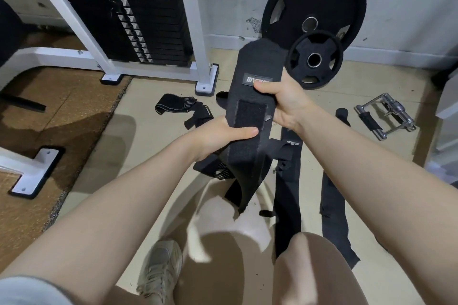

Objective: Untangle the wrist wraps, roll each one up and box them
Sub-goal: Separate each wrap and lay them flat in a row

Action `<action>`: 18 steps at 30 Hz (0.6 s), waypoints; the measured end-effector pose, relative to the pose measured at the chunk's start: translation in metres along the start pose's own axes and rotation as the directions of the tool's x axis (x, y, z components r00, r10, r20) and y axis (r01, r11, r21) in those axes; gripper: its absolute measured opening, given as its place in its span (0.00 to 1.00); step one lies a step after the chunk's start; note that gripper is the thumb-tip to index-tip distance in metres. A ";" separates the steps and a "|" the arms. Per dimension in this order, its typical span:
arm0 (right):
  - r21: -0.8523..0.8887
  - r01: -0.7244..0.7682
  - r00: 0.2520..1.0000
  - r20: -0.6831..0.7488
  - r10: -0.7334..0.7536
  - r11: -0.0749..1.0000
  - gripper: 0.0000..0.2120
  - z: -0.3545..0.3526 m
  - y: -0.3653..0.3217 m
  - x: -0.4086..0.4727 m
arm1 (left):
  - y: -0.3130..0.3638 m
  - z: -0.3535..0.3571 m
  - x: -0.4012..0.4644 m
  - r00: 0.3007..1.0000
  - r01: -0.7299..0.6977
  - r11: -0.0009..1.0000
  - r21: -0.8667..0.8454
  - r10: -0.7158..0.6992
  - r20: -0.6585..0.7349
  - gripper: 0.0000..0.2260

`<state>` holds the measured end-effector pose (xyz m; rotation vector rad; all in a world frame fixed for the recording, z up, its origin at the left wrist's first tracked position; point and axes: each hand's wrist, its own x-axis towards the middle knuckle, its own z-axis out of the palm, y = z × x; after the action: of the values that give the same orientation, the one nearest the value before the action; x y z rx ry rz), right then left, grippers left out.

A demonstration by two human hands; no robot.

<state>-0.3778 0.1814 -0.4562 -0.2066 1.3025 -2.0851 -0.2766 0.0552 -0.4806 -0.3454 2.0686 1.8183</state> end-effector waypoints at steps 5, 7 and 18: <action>0.036 0.093 0.987 -0.137 -0.087 0.995 0.20 -0.016 -0.008 0.007 | -0.027 -0.003 0.012 0.987 0.130 0.960 0.247 -0.150 0.065 0.10; -0.040 0.109 0.976 -0.183 -0.114 0.993 0.20 -0.024 -0.001 0.013 | -0.045 -0.003 0.026 0.988 0.126 0.945 0.301 -0.145 0.043 0.11; -0.518 -0.245 0.908 -0.419 0.008 0.820 0.30 -0.125 0.109 0.024 | -0.155 0.001 0.125 0.963 0.136 0.811 0.569 -0.244 0.118 0.22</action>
<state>-0.4040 0.2283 -0.6145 0.0698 2.1100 -1.6195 -0.3251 0.0408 -0.6735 -0.1993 2.2166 1.0160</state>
